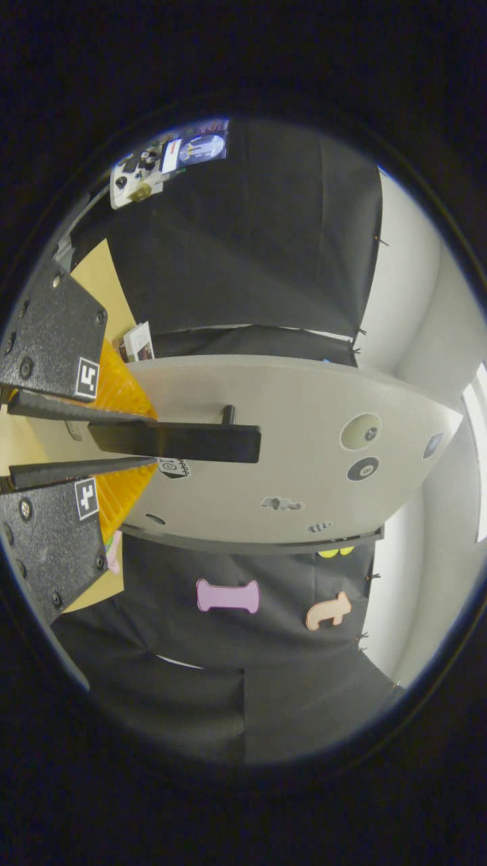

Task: Open the shoe cabinet door, grab the shoes and put them into the shoe cabinet, then close the shoe cabinet door.

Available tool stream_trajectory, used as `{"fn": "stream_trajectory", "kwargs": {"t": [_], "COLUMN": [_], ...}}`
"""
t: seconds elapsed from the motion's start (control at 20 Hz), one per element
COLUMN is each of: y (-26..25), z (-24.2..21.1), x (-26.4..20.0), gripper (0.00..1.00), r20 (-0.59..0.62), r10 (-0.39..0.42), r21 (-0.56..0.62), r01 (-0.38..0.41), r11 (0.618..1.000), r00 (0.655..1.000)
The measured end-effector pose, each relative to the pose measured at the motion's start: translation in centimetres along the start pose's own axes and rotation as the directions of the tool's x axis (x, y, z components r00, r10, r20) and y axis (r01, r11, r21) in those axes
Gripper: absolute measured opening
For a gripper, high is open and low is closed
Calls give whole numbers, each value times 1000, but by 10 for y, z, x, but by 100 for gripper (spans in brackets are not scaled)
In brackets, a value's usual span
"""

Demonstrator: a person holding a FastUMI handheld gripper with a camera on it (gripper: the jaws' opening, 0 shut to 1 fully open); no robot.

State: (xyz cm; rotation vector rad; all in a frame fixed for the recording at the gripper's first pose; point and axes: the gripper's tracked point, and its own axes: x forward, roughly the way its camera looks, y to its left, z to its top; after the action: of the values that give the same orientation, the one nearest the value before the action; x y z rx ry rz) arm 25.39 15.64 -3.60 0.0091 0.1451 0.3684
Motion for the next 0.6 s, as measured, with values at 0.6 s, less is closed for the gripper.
{"fn": "stream_trajectory", "kwargs": {"t": [0.6], "y": [-113], "z": [-7], "x": [-18], "gripper": [7], "r20": [-3], "r10": [-154], "r21": [72], "r01": [154], "r11": [986], "r00": [988]}}
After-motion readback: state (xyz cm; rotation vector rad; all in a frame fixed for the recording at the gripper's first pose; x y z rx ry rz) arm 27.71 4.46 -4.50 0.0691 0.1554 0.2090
